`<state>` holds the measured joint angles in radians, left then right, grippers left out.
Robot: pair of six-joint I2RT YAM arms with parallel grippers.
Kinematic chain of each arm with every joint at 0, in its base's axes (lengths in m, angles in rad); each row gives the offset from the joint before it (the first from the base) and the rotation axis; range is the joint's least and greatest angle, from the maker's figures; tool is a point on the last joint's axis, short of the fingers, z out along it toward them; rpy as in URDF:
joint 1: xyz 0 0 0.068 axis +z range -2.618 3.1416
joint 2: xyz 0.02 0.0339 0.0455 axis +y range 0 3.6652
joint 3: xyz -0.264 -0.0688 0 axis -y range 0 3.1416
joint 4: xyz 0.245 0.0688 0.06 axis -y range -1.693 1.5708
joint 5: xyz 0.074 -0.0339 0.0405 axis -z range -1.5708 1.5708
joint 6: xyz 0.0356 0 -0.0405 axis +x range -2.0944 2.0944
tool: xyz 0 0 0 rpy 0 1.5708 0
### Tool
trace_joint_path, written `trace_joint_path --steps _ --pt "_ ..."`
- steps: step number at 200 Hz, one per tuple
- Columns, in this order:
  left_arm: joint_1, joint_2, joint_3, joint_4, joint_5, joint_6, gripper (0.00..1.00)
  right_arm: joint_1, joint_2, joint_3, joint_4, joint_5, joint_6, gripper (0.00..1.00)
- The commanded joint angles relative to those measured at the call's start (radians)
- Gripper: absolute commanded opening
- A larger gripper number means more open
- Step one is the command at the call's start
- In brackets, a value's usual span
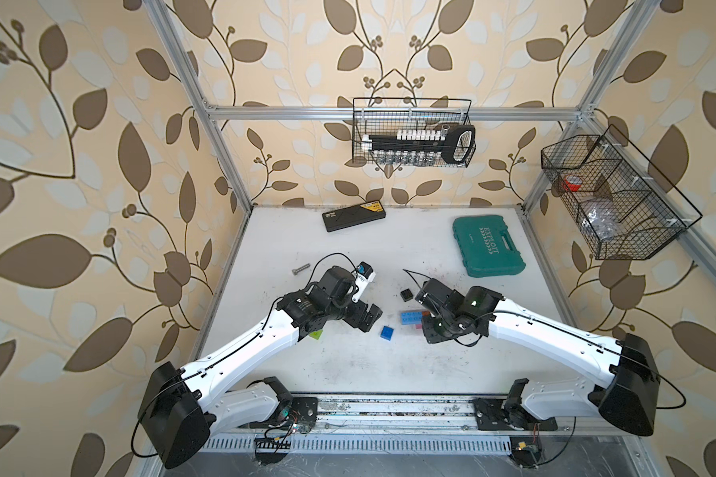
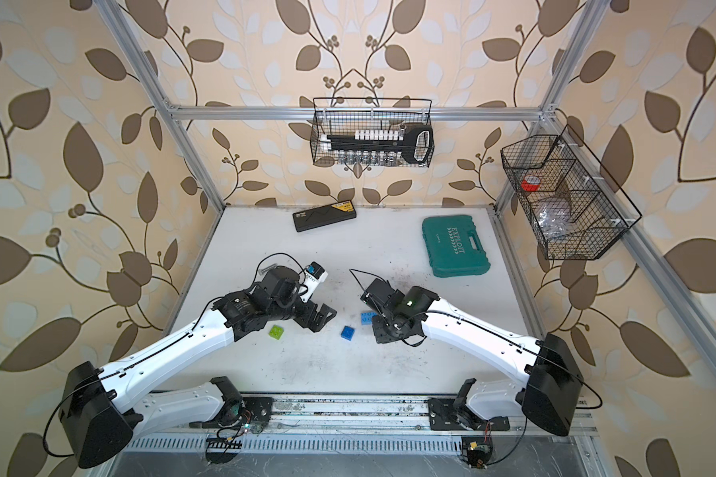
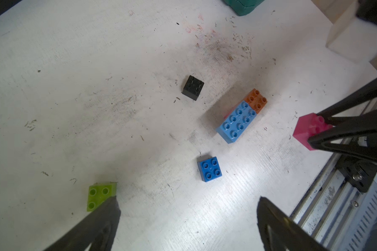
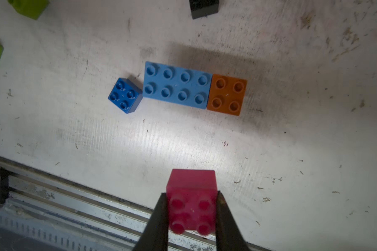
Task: Assemble the number 4 with lego
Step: Assemble the lego brick with the lego brick.
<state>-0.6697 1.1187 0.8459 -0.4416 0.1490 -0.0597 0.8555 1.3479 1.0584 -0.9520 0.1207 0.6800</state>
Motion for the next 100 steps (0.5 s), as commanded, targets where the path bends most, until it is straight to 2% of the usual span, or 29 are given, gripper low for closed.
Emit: trace_joint_path --steps 1,56,100 --pt "0.025 -0.02 -0.013 0.041 0.072 -0.012 0.99 -0.042 0.045 0.052 -0.026 0.028 -0.014 0.2" --pt "0.063 -0.044 -0.058 0.101 0.167 -0.043 0.99 -0.1 0.154 0.109 0.033 0.017 -0.085 0.19" --pt "0.064 -0.06 -0.082 0.114 0.178 -0.068 0.99 -0.12 0.214 0.132 0.066 -0.001 -0.092 0.19"
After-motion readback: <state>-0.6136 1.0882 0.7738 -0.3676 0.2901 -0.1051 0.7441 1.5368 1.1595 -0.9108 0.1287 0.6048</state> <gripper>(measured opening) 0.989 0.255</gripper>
